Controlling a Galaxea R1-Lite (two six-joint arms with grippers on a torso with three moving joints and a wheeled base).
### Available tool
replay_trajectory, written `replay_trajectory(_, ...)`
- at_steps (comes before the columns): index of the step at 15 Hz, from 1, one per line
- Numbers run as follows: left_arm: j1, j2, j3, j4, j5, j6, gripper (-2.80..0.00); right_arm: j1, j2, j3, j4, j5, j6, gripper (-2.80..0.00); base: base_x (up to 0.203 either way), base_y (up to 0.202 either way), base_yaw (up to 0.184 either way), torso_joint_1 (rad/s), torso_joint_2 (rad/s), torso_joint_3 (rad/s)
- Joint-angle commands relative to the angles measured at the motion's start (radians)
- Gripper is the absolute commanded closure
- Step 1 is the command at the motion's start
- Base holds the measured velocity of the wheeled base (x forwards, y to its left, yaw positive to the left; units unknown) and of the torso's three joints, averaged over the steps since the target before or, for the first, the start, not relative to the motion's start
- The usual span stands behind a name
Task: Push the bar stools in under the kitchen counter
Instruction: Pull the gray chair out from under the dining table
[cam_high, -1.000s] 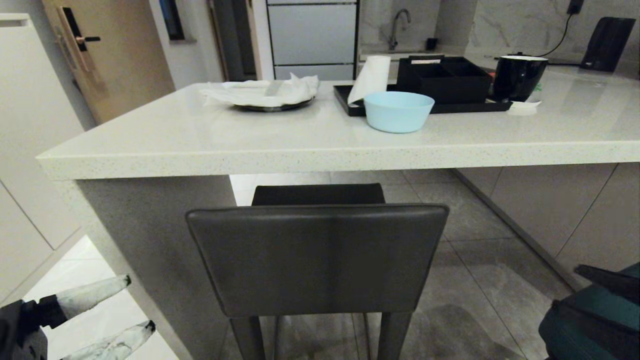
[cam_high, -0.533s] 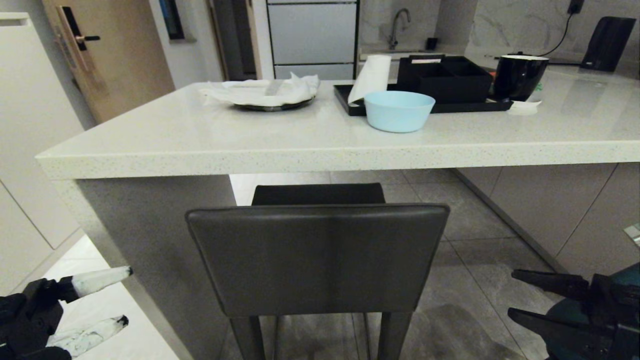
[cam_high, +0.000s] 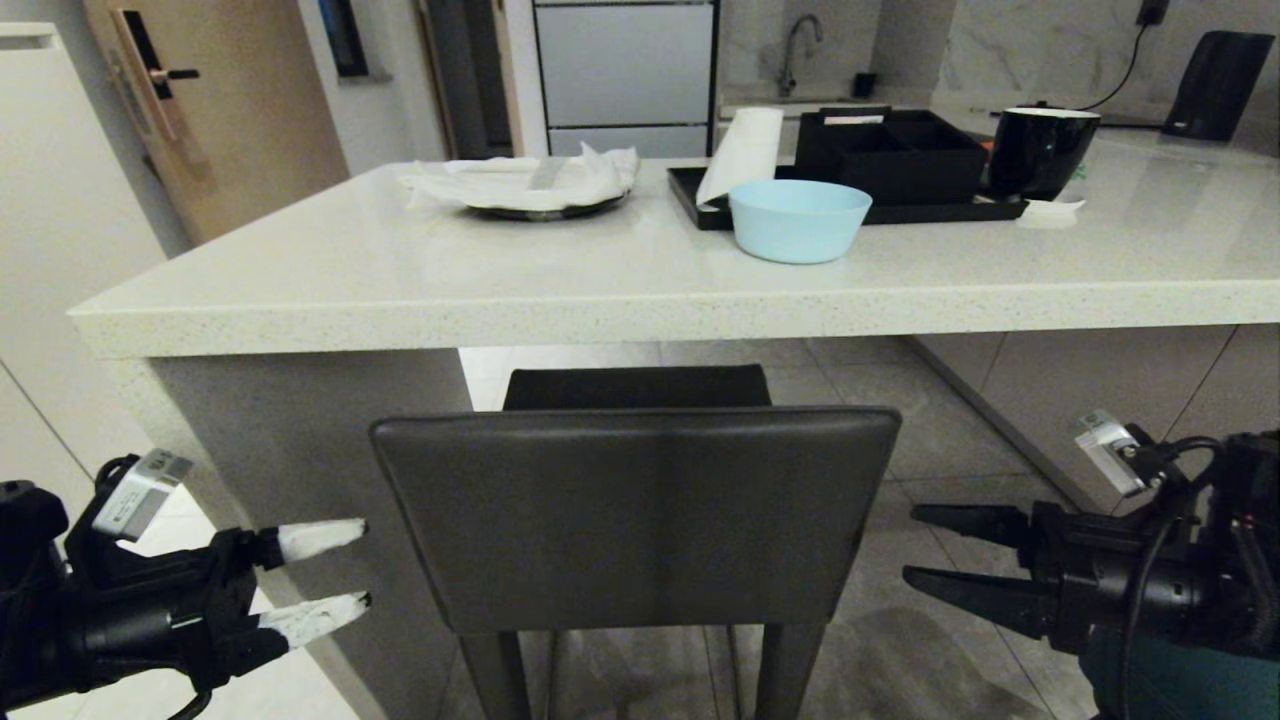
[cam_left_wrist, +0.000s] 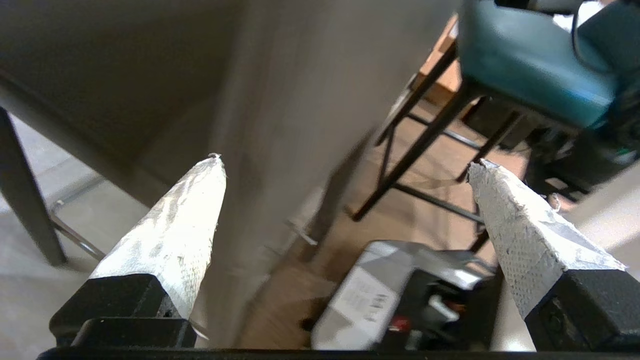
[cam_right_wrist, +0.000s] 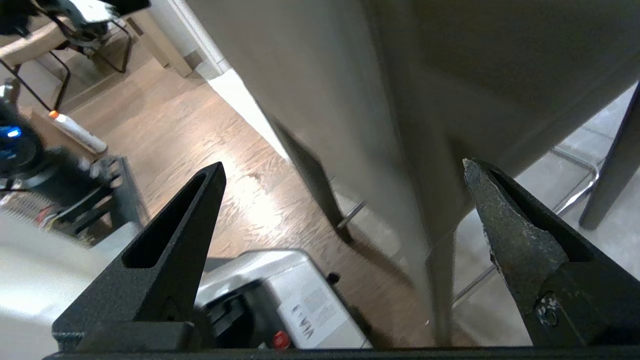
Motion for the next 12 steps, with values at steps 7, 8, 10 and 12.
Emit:
replay_trajectory(7, -0.072, 0.322, -0.195, -0.267, 0.004, -0.124, -2.80, 0.063, 0.201, -0.080, -0.148, 0.003, 0.028, -2.80, 0.000, 0.000, 0.000, 0.000, 0.00, 0.000)
replay_trajectory(8, -0.087, 0.336, -0.218, -0.267, 0.032, -0.129, -2.80, 0.072, 0.201, -0.085, -0.160, 0.003, 0.037, -2.80, 0.000, 0.000, 0.000, 0.000, 0.00, 0.000)
replay_trajectory(10, -0.107, 0.332, -0.221, -0.267, 0.043, -0.130, -2.80, 0.096, 0.201, -0.094, -0.165, -0.011, 0.039, -2.80, 0.000, 0.000, 0.000, 0.000, 0.00, 0.000)
replay_trajectory(12, -0.123, 0.303, -0.186, -0.267, 0.043, -0.129, -2.80, 0.145, 0.202, -0.093, -0.165, -0.035, 0.044, -2.80, 0.000, 0.000, 0.000, 0.000, 0.00, 0.000)
